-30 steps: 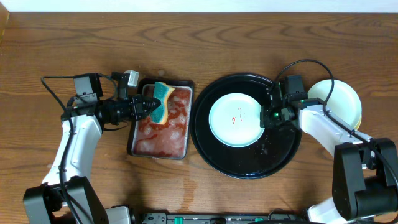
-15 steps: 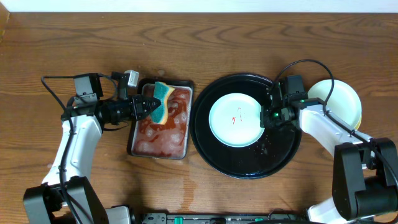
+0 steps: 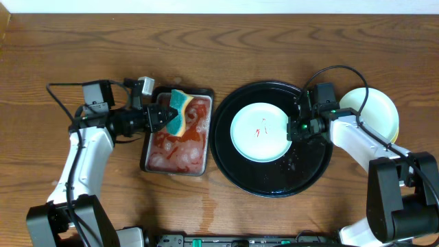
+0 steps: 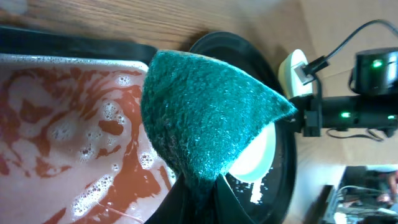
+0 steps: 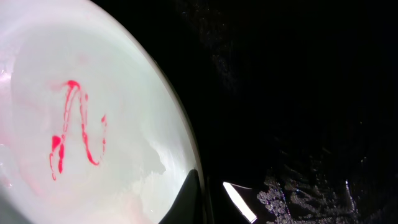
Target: Clean dirty plates on tray and stack at the side
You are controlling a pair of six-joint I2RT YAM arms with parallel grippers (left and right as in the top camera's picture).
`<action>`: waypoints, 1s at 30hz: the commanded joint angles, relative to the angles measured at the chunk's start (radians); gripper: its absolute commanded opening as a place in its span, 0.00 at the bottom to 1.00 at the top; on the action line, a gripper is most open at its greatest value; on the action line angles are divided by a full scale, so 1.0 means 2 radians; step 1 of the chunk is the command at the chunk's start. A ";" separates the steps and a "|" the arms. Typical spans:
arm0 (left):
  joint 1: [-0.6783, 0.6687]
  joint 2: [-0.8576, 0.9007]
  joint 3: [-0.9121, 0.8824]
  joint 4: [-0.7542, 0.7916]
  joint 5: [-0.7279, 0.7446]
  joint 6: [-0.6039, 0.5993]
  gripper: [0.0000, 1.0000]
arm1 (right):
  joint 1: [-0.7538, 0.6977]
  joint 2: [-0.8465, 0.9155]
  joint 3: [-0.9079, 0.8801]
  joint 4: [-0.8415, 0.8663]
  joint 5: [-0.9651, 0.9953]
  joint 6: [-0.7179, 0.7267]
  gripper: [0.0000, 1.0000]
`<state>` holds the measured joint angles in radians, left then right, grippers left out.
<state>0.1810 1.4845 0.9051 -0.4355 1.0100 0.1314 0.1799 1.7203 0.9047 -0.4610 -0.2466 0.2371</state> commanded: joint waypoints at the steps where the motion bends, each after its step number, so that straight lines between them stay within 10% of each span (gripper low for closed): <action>1: -0.036 -0.004 -0.007 0.025 -0.106 -0.059 0.08 | 0.006 -0.008 -0.002 -0.002 0.005 -0.005 0.01; 7: -0.113 -0.002 -0.006 0.025 -0.418 -0.257 0.08 | 0.006 -0.008 -0.002 -0.002 0.005 -0.005 0.01; 13: -0.177 0.019 0.032 -0.051 -0.516 -0.257 0.07 | 0.006 -0.008 -0.002 -0.002 0.005 -0.005 0.01; 30: -0.275 0.029 0.097 -0.086 -0.428 -0.227 0.07 | 0.009 -0.008 -0.002 -0.068 -0.010 -0.005 0.01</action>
<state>-0.3168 1.5467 1.0843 -0.6258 0.0879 -0.3386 0.1799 1.7145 0.9043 -0.5621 -0.2562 0.2371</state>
